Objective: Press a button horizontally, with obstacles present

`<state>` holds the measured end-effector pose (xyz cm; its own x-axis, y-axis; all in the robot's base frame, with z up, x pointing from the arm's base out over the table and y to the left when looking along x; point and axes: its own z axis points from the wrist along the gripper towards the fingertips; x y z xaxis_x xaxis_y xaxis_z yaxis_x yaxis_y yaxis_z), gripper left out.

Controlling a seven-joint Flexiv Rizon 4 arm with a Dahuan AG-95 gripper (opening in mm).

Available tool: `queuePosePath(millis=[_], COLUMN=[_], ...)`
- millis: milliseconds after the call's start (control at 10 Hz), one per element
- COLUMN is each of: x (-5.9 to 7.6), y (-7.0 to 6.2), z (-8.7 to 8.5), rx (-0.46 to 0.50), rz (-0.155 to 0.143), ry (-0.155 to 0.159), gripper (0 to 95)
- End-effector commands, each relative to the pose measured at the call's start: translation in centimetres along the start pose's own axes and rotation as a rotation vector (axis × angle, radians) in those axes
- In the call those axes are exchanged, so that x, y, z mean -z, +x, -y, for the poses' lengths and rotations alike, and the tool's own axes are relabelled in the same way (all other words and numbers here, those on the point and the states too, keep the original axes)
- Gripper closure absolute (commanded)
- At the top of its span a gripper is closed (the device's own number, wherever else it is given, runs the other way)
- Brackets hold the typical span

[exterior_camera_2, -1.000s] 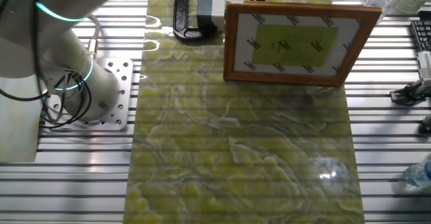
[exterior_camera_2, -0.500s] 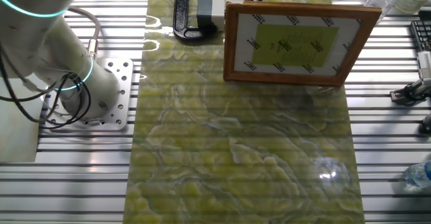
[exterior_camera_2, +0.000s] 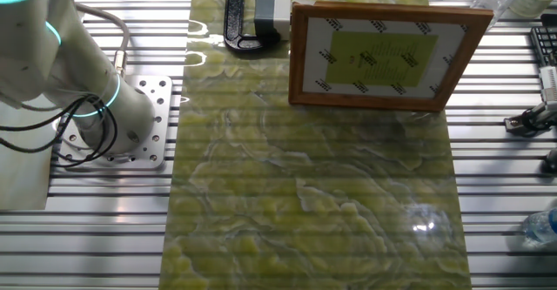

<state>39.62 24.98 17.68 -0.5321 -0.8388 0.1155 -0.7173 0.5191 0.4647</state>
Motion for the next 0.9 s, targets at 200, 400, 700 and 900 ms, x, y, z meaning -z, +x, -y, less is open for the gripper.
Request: queuePosePath(millis=[200, 400, 700, 900], x=[3.27, 3.5, 3.51, 3.48], y=[-2.16, -2.45, -2.45, -2.49], z=[-2.57, -2.63, -2.66, -2.66], rx=[-0.571, -0.68, -0.859, -0.876], rz=[0.169, 0.21, 0.266, 0.292], ry=[0.139, 0.165, 0.234, 0.245], gripper=[95.0, 95.0, 95.0, 95.0])
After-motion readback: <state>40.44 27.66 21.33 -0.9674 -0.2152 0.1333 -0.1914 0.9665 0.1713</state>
